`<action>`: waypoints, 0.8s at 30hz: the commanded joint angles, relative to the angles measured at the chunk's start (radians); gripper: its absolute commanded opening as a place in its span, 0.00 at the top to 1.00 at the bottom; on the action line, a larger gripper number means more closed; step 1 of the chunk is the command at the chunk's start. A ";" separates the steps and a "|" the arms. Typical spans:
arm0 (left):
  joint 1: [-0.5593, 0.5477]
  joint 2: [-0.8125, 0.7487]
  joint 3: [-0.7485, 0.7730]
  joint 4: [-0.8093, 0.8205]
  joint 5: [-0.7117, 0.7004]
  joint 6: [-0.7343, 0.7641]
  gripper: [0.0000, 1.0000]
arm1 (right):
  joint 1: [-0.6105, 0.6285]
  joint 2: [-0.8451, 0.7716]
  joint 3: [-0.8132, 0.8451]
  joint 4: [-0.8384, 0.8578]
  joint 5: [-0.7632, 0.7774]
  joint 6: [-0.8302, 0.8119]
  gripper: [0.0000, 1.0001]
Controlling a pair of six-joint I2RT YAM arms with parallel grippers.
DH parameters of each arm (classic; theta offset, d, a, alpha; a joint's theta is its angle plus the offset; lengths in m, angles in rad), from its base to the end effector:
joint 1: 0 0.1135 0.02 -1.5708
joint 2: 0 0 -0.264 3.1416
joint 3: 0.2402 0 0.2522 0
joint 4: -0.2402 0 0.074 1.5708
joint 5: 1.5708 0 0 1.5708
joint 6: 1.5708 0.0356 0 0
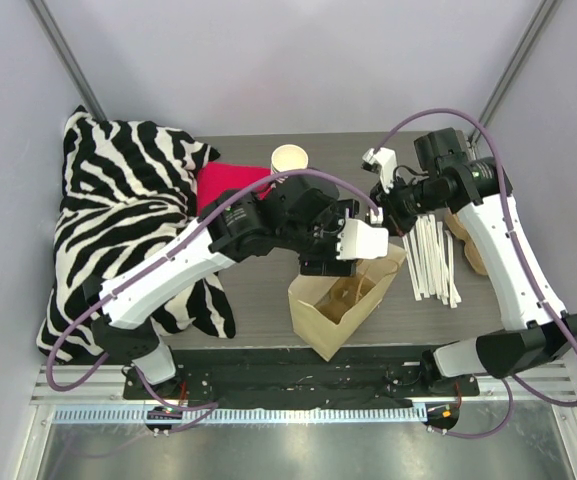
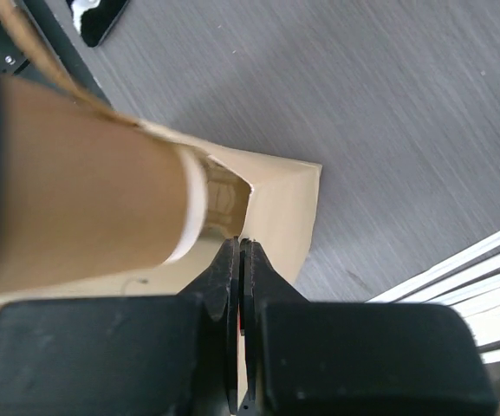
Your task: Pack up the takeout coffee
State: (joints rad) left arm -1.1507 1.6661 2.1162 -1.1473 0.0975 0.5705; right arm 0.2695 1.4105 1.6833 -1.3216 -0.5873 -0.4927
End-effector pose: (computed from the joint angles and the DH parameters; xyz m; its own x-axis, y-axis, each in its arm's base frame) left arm 0.1288 -0.2968 0.4666 0.2868 0.6758 -0.6790 0.9318 -0.0323 0.3614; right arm 0.2350 0.0854 0.4081 -0.5054 -0.5481 -0.6665 -0.8251 0.5330 0.1873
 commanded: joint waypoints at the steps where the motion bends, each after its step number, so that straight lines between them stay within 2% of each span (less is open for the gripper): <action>1: -0.004 -0.029 -0.079 0.058 0.034 0.078 1.00 | 0.008 -0.084 -0.042 -0.004 -0.057 0.026 0.99; 5: -0.023 -0.072 -0.208 0.104 0.074 0.170 1.00 | 0.014 -0.108 -0.077 -0.008 -0.083 0.028 0.99; 9: -0.046 -0.078 -0.254 0.107 0.097 0.224 1.00 | 0.014 -0.117 -0.088 -0.024 -0.105 0.019 0.97; 10: -0.050 -0.075 -0.256 0.100 0.108 0.232 1.00 | 0.014 -0.120 -0.088 -0.025 -0.103 0.019 0.90; 11: -0.052 -0.077 -0.262 0.094 0.119 0.239 1.00 | 0.016 -0.120 -0.080 -0.019 -0.092 0.025 0.72; 12: -0.053 -0.075 -0.262 0.087 0.128 0.253 1.00 | 0.016 -0.119 -0.071 -0.018 -0.069 0.025 0.65; 13: -0.055 -0.077 -0.265 0.077 0.149 0.256 1.00 | 0.016 -0.108 -0.060 -0.018 -0.062 0.023 0.46; 17: -0.060 -0.091 -0.289 0.061 0.192 0.278 1.00 | 0.016 -0.090 0.021 0.021 -0.078 -0.006 0.19; 19: -0.061 -0.103 -0.301 0.063 0.208 0.284 1.00 | 0.016 -0.085 0.032 0.025 -0.137 -0.043 0.15; 24: -0.061 -0.129 -0.363 0.096 0.222 0.290 1.00 | 0.033 -0.077 0.023 0.059 -0.221 -0.130 0.13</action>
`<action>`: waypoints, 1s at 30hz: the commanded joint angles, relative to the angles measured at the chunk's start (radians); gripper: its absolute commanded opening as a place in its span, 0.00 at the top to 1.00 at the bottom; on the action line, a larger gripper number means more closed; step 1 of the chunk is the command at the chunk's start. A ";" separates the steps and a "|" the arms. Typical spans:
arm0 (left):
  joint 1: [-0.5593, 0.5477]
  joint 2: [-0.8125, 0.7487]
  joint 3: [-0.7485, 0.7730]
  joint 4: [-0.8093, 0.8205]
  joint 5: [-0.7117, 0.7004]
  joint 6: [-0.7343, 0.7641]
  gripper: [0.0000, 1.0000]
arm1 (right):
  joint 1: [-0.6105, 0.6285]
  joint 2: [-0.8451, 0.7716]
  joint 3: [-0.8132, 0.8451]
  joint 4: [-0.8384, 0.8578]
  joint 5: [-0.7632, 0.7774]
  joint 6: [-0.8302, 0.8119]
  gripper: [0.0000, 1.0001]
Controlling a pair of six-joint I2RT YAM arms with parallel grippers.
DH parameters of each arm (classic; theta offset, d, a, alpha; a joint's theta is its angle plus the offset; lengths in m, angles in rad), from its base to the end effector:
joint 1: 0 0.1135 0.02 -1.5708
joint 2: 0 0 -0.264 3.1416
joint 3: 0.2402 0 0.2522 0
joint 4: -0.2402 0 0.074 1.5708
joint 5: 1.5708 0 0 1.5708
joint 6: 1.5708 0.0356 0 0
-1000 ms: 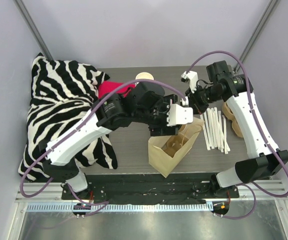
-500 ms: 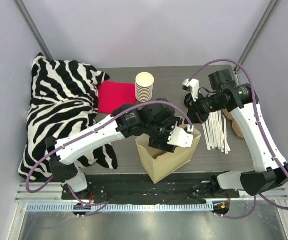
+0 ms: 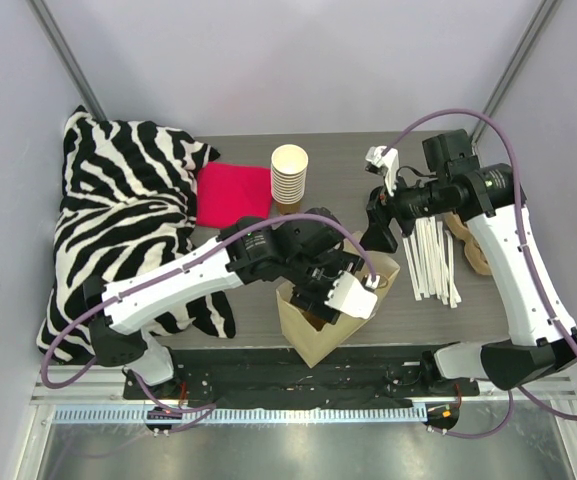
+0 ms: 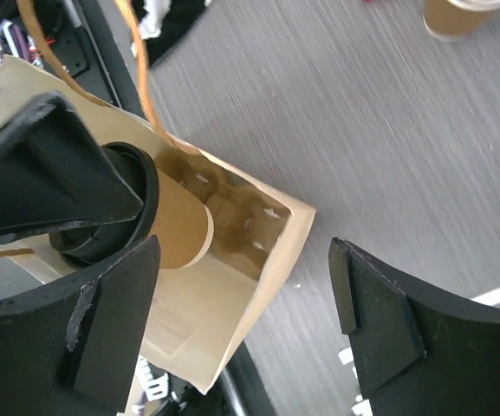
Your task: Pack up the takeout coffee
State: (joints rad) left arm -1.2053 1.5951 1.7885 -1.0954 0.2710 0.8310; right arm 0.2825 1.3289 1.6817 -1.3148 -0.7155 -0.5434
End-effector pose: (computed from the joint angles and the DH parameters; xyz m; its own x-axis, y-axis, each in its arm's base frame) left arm 0.1063 -0.3045 0.3984 0.5194 0.6338 -0.5731 0.8537 -0.4136 0.3164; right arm 0.2082 0.0848 0.4280 -0.3793 -0.5164 -0.7677 -0.8958 0.4127 0.1649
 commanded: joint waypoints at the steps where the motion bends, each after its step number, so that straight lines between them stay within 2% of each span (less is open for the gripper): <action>1: -0.007 -0.064 -0.047 0.057 0.051 0.031 1.00 | 0.026 0.003 0.018 0.067 -0.107 -0.090 0.12; 5: -0.007 -0.083 -0.100 0.092 0.059 0.028 1.00 | 0.083 0.021 0.007 0.156 -0.107 -0.098 0.11; 14: -0.007 -0.106 -0.140 0.097 0.065 0.040 1.00 | 0.184 0.105 -0.003 0.178 -0.058 -0.210 0.11; 17: -0.007 -0.107 -0.146 0.098 0.063 0.028 1.00 | 0.202 0.121 -0.025 0.215 -0.030 -0.204 0.16; 20: -0.002 -0.121 -0.166 0.109 0.042 -0.016 1.00 | 0.214 0.133 -0.008 0.215 -0.015 -0.176 0.47; 21: 0.001 -0.129 -0.175 0.127 0.033 -0.030 1.00 | 0.215 0.131 -0.004 0.212 -0.010 -0.161 0.66; 23: 0.012 -0.161 -0.218 0.191 -0.013 -0.088 1.00 | 0.215 0.113 0.001 0.219 0.002 -0.133 0.90; 24: 0.021 -0.170 -0.228 0.206 -0.018 -0.110 1.00 | 0.215 0.101 -0.002 0.227 0.007 -0.084 0.99; 30: 0.104 -0.253 -0.293 0.342 -0.003 -0.342 1.00 | 0.216 -0.071 -0.128 0.417 0.034 0.094 0.99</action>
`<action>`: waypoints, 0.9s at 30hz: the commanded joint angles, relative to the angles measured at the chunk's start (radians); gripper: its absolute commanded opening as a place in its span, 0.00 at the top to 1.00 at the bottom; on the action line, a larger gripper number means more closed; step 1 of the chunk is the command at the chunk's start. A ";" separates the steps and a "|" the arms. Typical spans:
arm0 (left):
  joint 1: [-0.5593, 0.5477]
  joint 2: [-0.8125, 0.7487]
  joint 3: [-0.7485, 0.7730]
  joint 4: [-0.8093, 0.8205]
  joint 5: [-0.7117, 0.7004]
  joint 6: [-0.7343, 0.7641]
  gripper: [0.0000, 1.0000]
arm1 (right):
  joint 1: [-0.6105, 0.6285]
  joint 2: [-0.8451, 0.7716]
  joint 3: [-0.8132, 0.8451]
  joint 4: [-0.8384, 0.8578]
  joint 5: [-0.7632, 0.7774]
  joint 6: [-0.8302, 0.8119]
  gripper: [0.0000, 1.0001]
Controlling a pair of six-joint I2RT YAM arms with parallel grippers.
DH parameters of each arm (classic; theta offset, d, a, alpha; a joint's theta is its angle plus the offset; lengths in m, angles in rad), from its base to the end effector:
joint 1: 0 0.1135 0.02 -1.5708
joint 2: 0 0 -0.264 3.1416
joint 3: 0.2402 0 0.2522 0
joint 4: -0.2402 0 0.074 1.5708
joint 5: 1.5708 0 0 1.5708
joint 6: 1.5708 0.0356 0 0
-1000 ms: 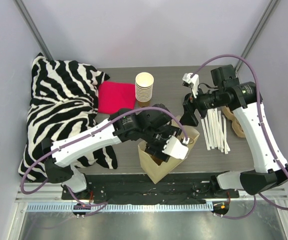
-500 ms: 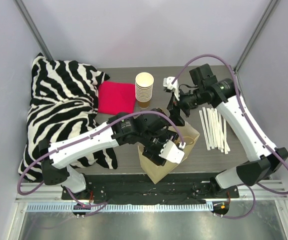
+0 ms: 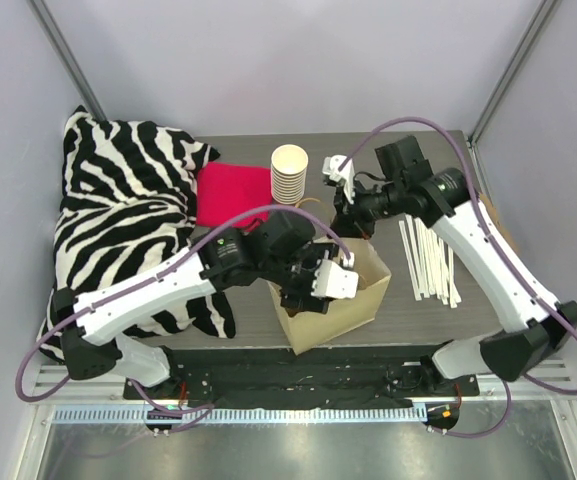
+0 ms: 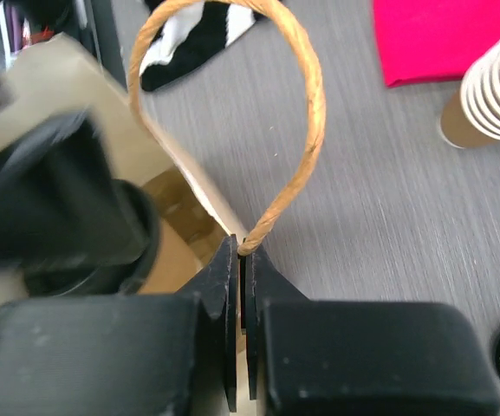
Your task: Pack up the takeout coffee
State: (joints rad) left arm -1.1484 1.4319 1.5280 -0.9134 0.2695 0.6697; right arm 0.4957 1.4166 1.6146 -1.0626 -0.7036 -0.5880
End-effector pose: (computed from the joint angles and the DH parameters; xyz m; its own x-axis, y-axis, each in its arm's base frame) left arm 0.1125 -0.2735 0.3792 0.3577 0.6637 -0.6570 0.9334 -0.2334 0.2725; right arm 0.2296 0.1503 0.4044 -0.1508 -0.5624 -0.8130 -0.9803 0.1912 0.0496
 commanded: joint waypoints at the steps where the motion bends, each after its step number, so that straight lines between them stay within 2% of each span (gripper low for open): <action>1: 0.052 -0.105 -0.049 0.183 -0.004 -0.196 1.00 | 0.006 -0.183 -0.097 0.217 0.027 0.181 0.99; 4: 0.059 -0.165 -0.123 0.275 -0.009 -0.268 1.00 | 0.010 -0.237 -0.146 0.286 0.041 0.237 0.99; 9: 0.061 -0.241 -0.216 0.387 -0.024 -0.335 1.00 | 0.010 -0.281 -0.203 0.331 0.059 0.240 0.99; 16: 0.067 -0.185 -0.190 0.326 -0.044 -0.361 1.00 | 0.009 -0.274 -0.188 0.352 0.049 0.347 0.99; 21: 0.069 -0.125 -0.186 0.274 -0.205 -0.413 1.00 | 0.011 -0.317 -0.226 0.406 0.075 0.517 0.99; 27: 0.069 -0.123 -0.233 0.278 -0.253 -0.437 1.00 | 0.017 -0.399 -0.321 0.455 0.085 0.674 0.99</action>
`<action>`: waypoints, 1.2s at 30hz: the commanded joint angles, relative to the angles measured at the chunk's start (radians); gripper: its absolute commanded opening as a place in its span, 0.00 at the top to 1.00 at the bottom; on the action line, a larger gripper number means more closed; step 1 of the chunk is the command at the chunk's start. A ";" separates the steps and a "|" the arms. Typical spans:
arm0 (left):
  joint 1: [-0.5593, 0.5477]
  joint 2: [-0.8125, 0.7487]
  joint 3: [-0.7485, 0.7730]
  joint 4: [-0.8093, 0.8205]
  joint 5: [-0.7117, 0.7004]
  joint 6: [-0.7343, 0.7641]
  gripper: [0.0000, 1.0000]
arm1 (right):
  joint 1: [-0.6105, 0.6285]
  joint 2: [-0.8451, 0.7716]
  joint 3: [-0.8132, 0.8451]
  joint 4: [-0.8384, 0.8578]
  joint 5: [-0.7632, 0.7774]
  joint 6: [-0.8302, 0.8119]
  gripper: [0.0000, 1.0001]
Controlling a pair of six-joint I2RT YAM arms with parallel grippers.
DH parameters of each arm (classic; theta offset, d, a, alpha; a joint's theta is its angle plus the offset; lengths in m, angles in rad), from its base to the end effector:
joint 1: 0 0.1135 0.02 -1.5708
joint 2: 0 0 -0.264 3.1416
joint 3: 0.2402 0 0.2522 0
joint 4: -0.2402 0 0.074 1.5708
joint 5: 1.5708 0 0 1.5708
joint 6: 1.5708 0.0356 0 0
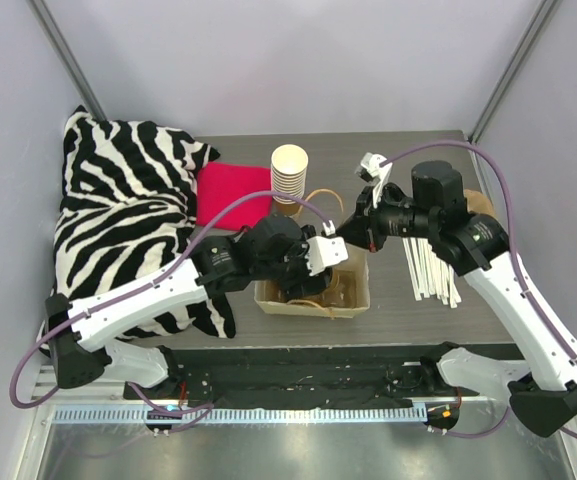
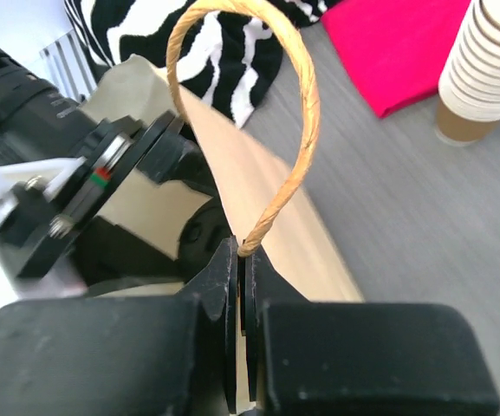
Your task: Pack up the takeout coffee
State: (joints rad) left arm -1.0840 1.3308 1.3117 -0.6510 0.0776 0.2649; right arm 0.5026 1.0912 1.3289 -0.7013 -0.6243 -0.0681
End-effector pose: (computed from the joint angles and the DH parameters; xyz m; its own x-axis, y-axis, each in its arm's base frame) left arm 0.1328 -0.2568 0.3572 -0.0422 0.6378 -0.7690 0.9539 0.2546 0.1587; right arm 0.1776 0.1214 0.4177 -0.3332 -0.2461 -0.9102 -0.8737 0.4435 0.1999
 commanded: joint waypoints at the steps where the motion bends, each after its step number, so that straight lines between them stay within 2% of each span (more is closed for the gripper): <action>1: 0.004 -0.024 -0.023 0.005 -0.055 -0.023 1.00 | 0.010 -0.083 -0.057 0.095 0.006 0.181 0.99; 4: 0.004 -0.059 -0.064 0.005 0.003 0.045 1.00 | 0.010 -0.102 -0.080 0.059 0.018 0.188 0.97; 6: 0.003 -0.082 -0.092 0.002 0.080 0.111 1.00 | 0.010 -0.094 -0.088 0.017 0.028 0.171 0.82; 7: 0.003 -0.084 -0.094 -0.021 0.102 0.125 1.00 | 0.010 -0.090 -0.091 0.014 0.040 0.169 0.65; 9: 0.003 -0.076 -0.094 -0.042 0.137 0.158 1.00 | 0.008 -0.070 -0.082 0.005 0.040 0.159 0.53; 10: 0.003 -0.073 -0.091 -0.058 0.155 0.165 1.00 | 0.010 -0.048 -0.076 0.003 0.031 0.149 0.42; 11: 0.003 -0.070 -0.091 -0.059 0.160 0.169 1.00 | 0.010 -0.033 -0.068 0.002 0.023 0.124 0.37; 14: 0.003 -0.059 -0.089 -0.073 0.166 0.183 1.00 | 0.010 0.022 -0.027 -0.007 0.008 0.074 0.27; 18: 0.003 -0.055 -0.091 -0.079 0.162 0.188 1.00 | 0.017 0.087 0.039 -0.047 -0.051 0.010 0.25; 21: 0.002 -0.061 -0.097 -0.075 0.154 0.175 1.00 | 0.056 0.104 0.047 -0.078 -0.045 -0.051 0.31; 23: 0.003 -0.062 -0.095 -0.078 0.151 0.143 1.00 | 0.080 0.101 0.035 -0.096 -0.031 -0.087 0.40; 24: 0.003 -0.064 -0.094 -0.079 0.149 0.131 1.00 | 0.106 0.098 0.030 -0.096 -0.019 -0.088 0.48; 25: 0.003 -0.067 -0.098 -0.078 0.146 0.099 1.00 | 0.114 0.095 0.024 -0.089 0.001 -0.073 0.67; 27: 0.003 -0.079 -0.114 -0.055 0.097 0.042 1.00 | 0.117 0.069 0.000 -0.054 0.014 -0.038 0.86; 28: 0.001 -0.088 -0.123 -0.044 0.079 0.011 1.00 | 0.119 0.056 -0.008 -0.040 0.053 0.005 0.99; 29: 0.002 -0.117 -0.155 -0.032 0.053 -0.051 1.00 | 0.120 0.043 -0.025 -0.009 0.076 0.023 0.99; 32: 0.001 -0.206 -0.248 0.092 -0.047 -0.113 1.00 | 0.146 -0.062 -0.089 0.092 0.183 0.108 0.99; 33: 0.002 -0.228 -0.271 0.117 -0.111 -0.124 1.00 | 0.155 -0.115 -0.108 0.115 0.207 0.131 0.99; 36: 0.003 -0.277 -0.322 0.181 -0.182 -0.138 1.00 | 0.192 -0.171 -0.164 0.167 0.277 0.229 0.99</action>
State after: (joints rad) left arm -1.0832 1.1313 1.0306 -0.6159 0.0425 0.2081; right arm 0.6521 1.0195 1.2034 -0.6868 -0.4797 0.0208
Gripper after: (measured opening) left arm 0.724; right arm 0.047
